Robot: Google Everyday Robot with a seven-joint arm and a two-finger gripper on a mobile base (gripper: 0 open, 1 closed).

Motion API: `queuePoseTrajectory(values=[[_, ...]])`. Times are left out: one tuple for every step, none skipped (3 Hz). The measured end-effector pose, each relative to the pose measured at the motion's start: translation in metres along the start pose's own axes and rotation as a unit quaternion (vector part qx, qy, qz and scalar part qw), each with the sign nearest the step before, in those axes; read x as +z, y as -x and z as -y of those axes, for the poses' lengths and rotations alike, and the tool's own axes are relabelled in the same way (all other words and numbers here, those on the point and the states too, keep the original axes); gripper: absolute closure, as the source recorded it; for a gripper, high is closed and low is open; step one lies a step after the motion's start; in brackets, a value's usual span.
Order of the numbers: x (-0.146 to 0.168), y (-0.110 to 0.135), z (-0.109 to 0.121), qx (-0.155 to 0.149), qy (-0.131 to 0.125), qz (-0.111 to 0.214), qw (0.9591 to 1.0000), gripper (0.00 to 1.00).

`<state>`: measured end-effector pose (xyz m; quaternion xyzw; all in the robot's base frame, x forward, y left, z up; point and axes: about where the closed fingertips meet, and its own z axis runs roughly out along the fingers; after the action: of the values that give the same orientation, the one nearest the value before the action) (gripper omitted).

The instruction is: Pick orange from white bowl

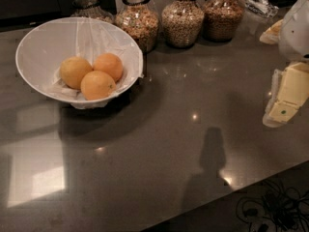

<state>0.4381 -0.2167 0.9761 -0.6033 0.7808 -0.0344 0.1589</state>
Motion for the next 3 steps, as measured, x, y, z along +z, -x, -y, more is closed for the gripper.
queuePoseTrajectory(values=[[0.0,0.0,0.0,0.0,0.0,0.0,1.0,0.0],[0.003,0.013,0.012,-0.011,-0.009,0.012,0.9998,0.0],[0.012,0.051,0.043,-0.035,-0.019,0.038,0.9985,0.0]])
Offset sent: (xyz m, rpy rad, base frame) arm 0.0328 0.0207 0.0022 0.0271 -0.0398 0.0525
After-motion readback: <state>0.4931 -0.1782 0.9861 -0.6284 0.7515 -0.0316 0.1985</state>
